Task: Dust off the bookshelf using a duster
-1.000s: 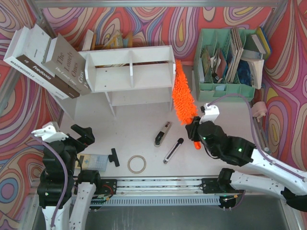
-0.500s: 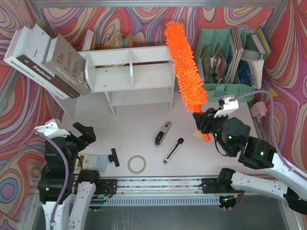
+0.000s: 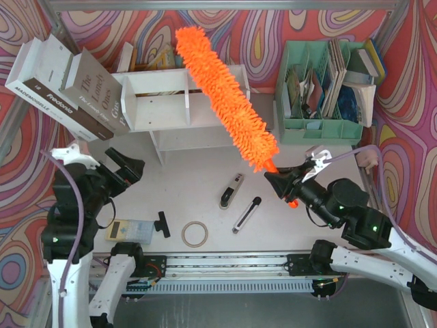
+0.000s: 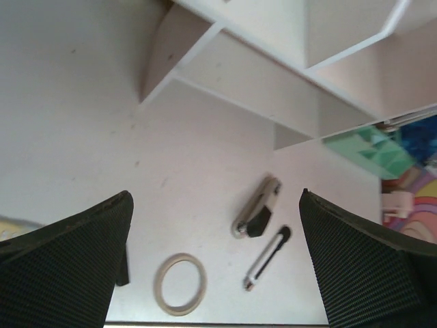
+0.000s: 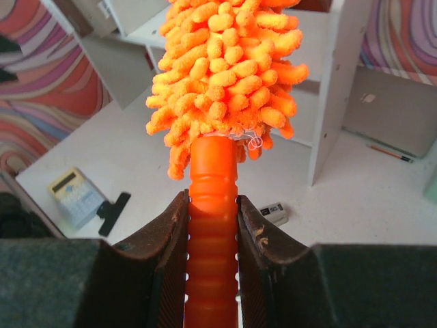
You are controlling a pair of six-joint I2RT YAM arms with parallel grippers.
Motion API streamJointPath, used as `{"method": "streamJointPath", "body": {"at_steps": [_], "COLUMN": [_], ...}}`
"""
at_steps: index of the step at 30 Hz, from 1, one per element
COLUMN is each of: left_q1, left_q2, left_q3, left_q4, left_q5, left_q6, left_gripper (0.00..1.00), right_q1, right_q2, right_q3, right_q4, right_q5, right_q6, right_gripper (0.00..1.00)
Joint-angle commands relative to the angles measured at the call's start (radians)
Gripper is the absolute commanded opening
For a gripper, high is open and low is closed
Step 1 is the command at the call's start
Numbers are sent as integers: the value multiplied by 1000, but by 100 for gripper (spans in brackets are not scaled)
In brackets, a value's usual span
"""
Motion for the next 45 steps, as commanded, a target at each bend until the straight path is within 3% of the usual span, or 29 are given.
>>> {"method": "streamJointPath", "body": {"at_steps": [1, 5, 17, 20, 23, 25, 35, 45], "left_q1": [3, 2, -21, -132, -378, -490, -567, -598], "left_q2": [4, 32, 107, 182, 275, 319, 381, 437], "left_q3": [140, 205, 179, 210, 260, 269, 132, 106], "left_q4": [9, -7, 160, 168, 168, 214, 514, 709], "left_q5": [65, 69, 34, -90, -359, -467, -457, -388], "left_q6": [-52, -98, -160, -117, -25, 4, -61, -70], "left_gripper": [98, 98, 98, 98, 98, 98, 97, 91], "right_q1": [5, 4, 5, 4, 5, 5, 4, 4], "right_q2": [-25, -11, 106, 121, 138, 144, 148, 139], "right_q3": [-43, -70, -43, -42, -30, -23, 6, -3], "right_q4": [147, 193, 261, 271, 273, 274, 260, 256], "right_q5": [-101, -129, -183, -171, -157, -160, -239, -312], "right_q6": [-73, -92, -113, -112, -114, -118, -135, -132], "right_gripper": [0, 0, 0, 0, 0, 0, 0, 0]}}
